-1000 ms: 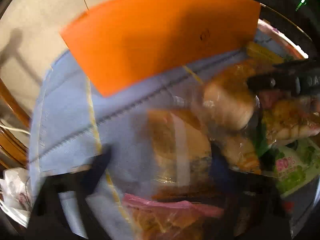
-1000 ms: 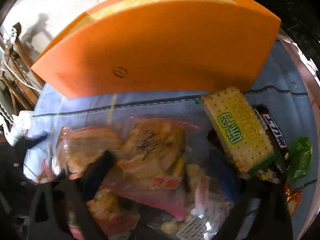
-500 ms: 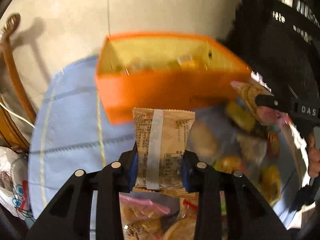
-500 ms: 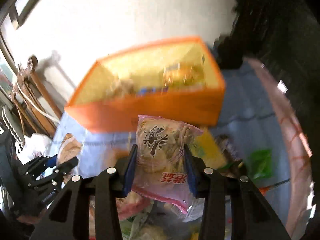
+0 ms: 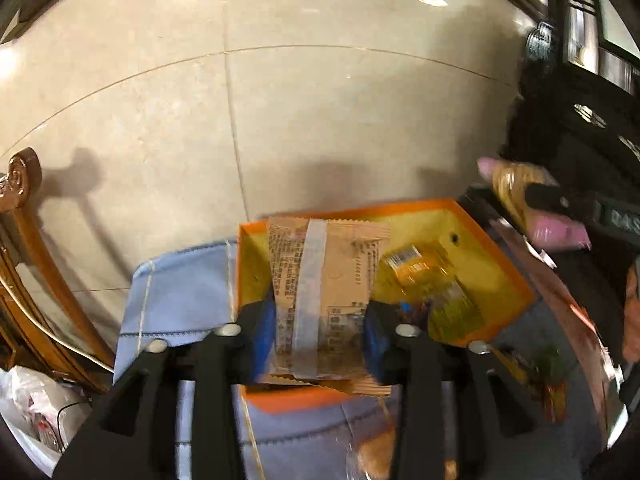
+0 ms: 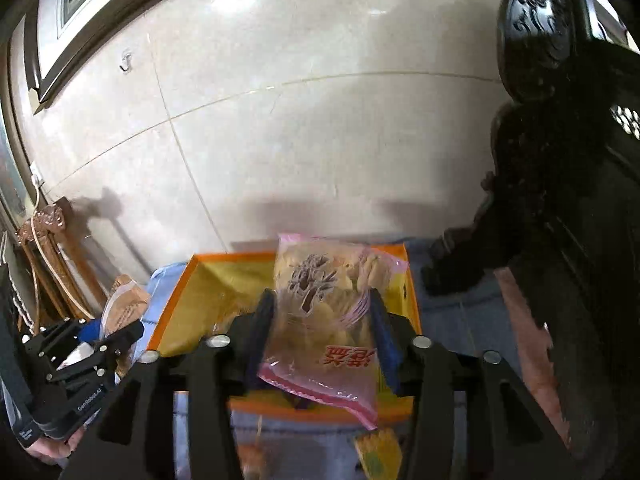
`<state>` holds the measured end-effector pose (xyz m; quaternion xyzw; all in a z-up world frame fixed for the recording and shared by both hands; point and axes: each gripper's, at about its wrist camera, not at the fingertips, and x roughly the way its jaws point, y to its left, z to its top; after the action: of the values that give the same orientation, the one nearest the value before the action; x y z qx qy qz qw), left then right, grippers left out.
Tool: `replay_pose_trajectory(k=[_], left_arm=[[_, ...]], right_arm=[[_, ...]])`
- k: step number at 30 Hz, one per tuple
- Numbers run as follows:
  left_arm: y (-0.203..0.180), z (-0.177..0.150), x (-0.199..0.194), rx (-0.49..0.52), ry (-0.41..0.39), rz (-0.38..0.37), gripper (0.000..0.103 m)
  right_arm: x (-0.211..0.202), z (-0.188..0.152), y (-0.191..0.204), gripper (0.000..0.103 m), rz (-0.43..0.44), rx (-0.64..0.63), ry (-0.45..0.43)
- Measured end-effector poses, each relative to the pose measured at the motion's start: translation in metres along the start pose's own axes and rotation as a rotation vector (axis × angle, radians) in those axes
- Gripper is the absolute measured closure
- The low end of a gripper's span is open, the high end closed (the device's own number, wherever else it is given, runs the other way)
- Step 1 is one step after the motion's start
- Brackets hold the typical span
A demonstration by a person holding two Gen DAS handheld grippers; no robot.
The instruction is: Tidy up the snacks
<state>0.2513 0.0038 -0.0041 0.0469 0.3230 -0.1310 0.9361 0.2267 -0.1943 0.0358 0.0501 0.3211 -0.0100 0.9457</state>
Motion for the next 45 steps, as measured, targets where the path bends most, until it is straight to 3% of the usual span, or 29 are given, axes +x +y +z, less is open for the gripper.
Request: replay_pose_trajectory(k=[1,2,4,6,11,13,17,21,23,25,26,28,30,31,33,36,39,42,45], left_arm=[[0.002,0.003,0.005,-0.017,0.005,0.032,0.009],[0.004,0.004,0.009,-0.041,0.008,0.055,0.004],[0.004,-0.003,0.008,-0.064,-0.004,-0.021,0.004],[-0.001,-0.017,0.003,-0.026,-0.014,-0.044,0.004],[-0.029,-0.076,0.001,0.183,0.057,-0.083,0.004],[-0.046,-0.106,0.007,0.285,0.081,-0.130,0.004],[-0.077,-0.145,0.030,0.426,0.129,-0.121,0.004],[-0.079,-0.155,0.062,0.375,0.186,-0.170,0.004],[-0.077,-0.154,0.080,0.342,0.237,-0.158,0.004],[-0.067,-0.161,0.098,0.279,0.325,-0.200,0.004],[-0.061,-0.163,0.103,0.228,0.356,-0.246,0.013],[-0.058,-0.163,0.106,0.174,0.400,-0.338,0.033],[-0.063,-0.164,0.103,0.197,0.406,-0.328,0.038],[-0.065,-0.166,0.101,0.203,0.413,-0.320,0.039],[-0.066,-0.166,0.097,0.174,0.434,-0.302,0.040],[-0.056,-0.159,0.079,0.046,0.408,-0.331,0.041],[-0.046,-0.148,0.056,-0.038,0.356,-0.339,0.042],[-0.040,-0.131,0.025,-0.042,0.270,-0.333,0.041],[-0.033,-0.098,0.009,-0.036,0.197,-0.293,0.041]], right_arm=[[0.003,0.002,0.002,0.004,-0.020,-0.020,-0.007],[0.001,0.002,0.003,0.004,-0.046,-0.034,-0.026],[-0.007,-0.004,-0.002,0.004,-0.045,-0.043,-0.032],[-0.018,-0.017,-0.012,0.004,-0.020,-0.009,-0.001],[-0.019,-0.078,-0.034,0.004,-0.055,0.027,0.125],[-0.005,-0.108,-0.043,0.004,-0.065,0.029,0.202],[0.033,-0.148,-0.056,0.004,-0.096,0.056,0.335],[0.064,-0.161,-0.058,0.004,-0.121,0.036,0.399],[0.072,-0.167,-0.057,0.004,-0.127,0.017,0.408],[0.081,-0.174,-0.055,0.004,-0.131,0.000,0.440],[0.081,-0.178,-0.052,0.004,-0.143,-0.015,0.437],[0.075,-0.183,-0.047,0.033,-0.207,-0.074,0.401],[0.066,-0.184,-0.052,0.042,-0.180,0.000,0.405],[0.063,-0.184,-0.056,0.056,-0.166,0.031,0.413],[0.053,-0.183,-0.068,0.056,-0.128,0.134,0.426],[0.035,-0.180,-0.067,0.056,-0.154,0.114,0.389],[0.015,-0.172,-0.071,0.056,-0.128,0.167,0.367],[-0.016,-0.149,-0.064,0.056,-0.128,0.148,0.277],[-0.035,-0.109,-0.048,0.056,-0.066,0.098,0.207]])
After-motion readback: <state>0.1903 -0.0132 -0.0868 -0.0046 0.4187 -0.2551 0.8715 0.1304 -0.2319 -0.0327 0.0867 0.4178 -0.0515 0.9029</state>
